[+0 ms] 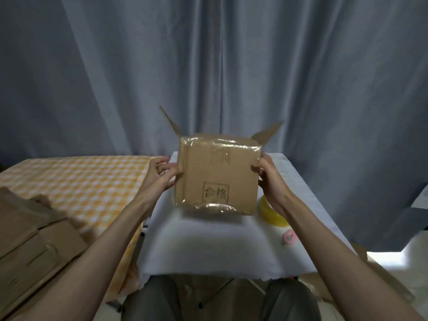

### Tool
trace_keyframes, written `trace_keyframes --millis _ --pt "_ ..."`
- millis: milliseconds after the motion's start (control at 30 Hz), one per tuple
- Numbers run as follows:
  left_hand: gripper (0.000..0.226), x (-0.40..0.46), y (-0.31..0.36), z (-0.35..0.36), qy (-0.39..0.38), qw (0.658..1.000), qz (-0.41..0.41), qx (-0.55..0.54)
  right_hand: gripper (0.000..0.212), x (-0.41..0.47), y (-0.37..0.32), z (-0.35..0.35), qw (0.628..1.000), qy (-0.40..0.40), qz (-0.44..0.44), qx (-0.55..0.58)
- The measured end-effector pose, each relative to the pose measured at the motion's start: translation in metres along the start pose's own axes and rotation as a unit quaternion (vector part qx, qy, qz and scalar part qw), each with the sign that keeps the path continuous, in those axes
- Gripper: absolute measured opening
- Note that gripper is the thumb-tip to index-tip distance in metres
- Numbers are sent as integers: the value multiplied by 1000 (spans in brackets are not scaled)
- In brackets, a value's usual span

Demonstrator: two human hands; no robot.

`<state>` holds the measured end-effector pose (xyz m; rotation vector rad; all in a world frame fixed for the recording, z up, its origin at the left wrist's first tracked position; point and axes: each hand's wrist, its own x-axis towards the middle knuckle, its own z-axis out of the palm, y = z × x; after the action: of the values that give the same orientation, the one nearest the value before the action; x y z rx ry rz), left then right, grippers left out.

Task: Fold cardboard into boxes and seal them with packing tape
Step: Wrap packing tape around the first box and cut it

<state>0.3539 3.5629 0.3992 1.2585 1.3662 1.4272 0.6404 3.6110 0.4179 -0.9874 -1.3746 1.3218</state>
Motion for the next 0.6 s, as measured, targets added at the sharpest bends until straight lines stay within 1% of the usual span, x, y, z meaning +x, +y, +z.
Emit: trace_keyframes --millis 67,100,167,200,267,333,367,400,433,467,500,533,600 --pt "101 -2 2 4 -6 1000 -2 8 63 -3 4 1 1000 21 -2 -17" --pt "104 -3 3 8 -15 999 10 29 57 -4 7 1 999 29 -4 -27" --pt "99 -5 4 17 -20 995 51 88 49 -7 11 2 998 32 -18 -43" --pt "98 -6 5 21 -18 991 73 107 51 -8 13 2 998 33 -29 -53" --pt "102 -8 5 26 -15 988 100 114 57 -12 15 2 995 33 -58 -69" --pt "110 -11 4 27 -31 984 109 135 57 -14 20 0 992 29 -84 -93" --pt "114 -13 4 27 -46 983 104 146 51 -15 22 -1 991 33 -83 -101" --pt "115 -14 5 28 -57 982 94 153 41 -15 23 -2 992 39 -68 -101" --pt "113 -14 5 30 -57 983 84 155 30 -15 24 -3 994 44 -45 -87" --pt "108 -14 6 34 -43 984 79 156 25 -14 27 -2 995 51 -29 -84" --pt "100 -14 4 40 -19 984 81 160 25 -13 30 0 993 60 -34 -94" --pt "89 -13 2 46 6 979 91 180 21 -12 33 3 988 73 -59 -126" --pt "70 -12 -2 58 34 951 126 280 16 -11 41 8 965 86 -130 -212"
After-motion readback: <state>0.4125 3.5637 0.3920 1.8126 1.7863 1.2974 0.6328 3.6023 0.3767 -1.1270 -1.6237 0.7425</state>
